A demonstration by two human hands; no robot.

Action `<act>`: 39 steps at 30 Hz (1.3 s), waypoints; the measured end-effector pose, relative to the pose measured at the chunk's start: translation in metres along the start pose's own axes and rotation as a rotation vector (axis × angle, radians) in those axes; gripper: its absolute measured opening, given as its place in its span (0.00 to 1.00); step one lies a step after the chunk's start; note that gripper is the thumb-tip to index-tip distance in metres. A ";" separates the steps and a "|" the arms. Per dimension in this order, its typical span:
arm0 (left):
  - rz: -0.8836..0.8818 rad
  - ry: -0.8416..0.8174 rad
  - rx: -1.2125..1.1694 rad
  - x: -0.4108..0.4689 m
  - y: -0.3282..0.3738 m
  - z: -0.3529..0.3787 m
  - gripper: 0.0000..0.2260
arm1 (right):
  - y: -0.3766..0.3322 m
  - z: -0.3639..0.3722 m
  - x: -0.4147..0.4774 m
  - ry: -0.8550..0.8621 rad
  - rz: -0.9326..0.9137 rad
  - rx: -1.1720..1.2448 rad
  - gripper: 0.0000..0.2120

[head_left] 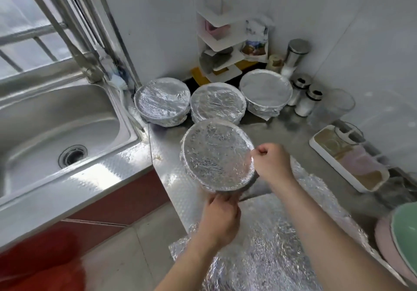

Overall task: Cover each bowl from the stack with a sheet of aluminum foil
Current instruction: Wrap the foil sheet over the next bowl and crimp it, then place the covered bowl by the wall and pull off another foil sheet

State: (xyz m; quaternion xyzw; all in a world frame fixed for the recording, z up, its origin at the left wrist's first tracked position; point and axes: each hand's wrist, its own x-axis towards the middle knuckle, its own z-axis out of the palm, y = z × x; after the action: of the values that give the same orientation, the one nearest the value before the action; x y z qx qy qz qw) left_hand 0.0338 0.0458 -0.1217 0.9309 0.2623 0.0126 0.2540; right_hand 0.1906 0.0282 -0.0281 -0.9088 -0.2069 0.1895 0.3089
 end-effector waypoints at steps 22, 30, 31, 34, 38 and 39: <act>-0.775 0.776 -1.017 0.000 -0.066 -0.099 0.22 | -0.046 0.095 0.011 -0.215 -0.022 0.292 0.23; -0.882 0.889 -1.187 0.046 -0.075 -0.096 0.18 | -0.054 0.128 -0.003 -0.137 0.019 0.574 0.24; -0.890 0.914 -1.182 0.048 -0.078 -0.097 0.18 | -0.054 0.131 -0.002 -0.131 0.025 0.586 0.24; -0.899 0.938 -1.152 0.055 -0.086 -0.098 0.17 | -0.059 0.137 0.000 -0.151 0.038 0.608 0.27; -0.897 0.971 -1.150 0.062 -0.091 -0.102 0.16 | -0.064 0.140 0.004 -0.164 0.046 0.602 0.29; -0.897 0.977 -1.154 0.063 -0.092 -0.101 0.16 | -0.064 0.142 0.007 -0.169 0.051 0.600 0.29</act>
State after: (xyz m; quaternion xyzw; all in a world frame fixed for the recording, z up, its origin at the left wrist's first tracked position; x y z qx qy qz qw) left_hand 0.0283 0.1915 -0.0849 0.3569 0.6352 0.4395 0.5253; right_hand 0.1128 0.1465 -0.0928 -0.7629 -0.1441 0.3248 0.5402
